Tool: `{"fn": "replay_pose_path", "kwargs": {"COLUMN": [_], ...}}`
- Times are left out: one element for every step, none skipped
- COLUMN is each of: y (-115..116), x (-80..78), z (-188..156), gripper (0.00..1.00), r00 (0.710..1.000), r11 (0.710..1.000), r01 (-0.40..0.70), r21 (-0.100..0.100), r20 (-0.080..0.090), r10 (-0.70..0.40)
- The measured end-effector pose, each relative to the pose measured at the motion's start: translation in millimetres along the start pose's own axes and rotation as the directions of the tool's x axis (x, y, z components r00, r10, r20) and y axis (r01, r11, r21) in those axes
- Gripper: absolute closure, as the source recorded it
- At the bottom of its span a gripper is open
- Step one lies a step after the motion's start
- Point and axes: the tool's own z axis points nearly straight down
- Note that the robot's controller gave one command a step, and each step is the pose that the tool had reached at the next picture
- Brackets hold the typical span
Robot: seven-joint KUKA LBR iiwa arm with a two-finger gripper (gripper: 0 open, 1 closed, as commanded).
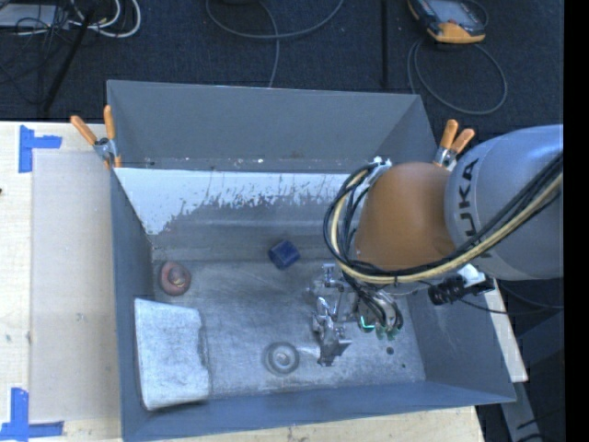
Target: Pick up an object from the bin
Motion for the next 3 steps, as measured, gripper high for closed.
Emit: {"fn": "replay_pose_path", "kwargs": {"y": [23.7,23.4,23.4], "x": [-1.8,-0.2,-1.8], "z": [65.8,64.0,64.8], "gripper": [0.0,1.0,0.0], "r00": [0.992,0.992,0.993], "r11": [0.992,0.992,0.993], "r01": [0.125,0.124,0.122], "r21": [0.002,0.001,0.001], "r20": [0.012,0.003,0.012], "r10": [-0.125,-0.124,-0.122]}}
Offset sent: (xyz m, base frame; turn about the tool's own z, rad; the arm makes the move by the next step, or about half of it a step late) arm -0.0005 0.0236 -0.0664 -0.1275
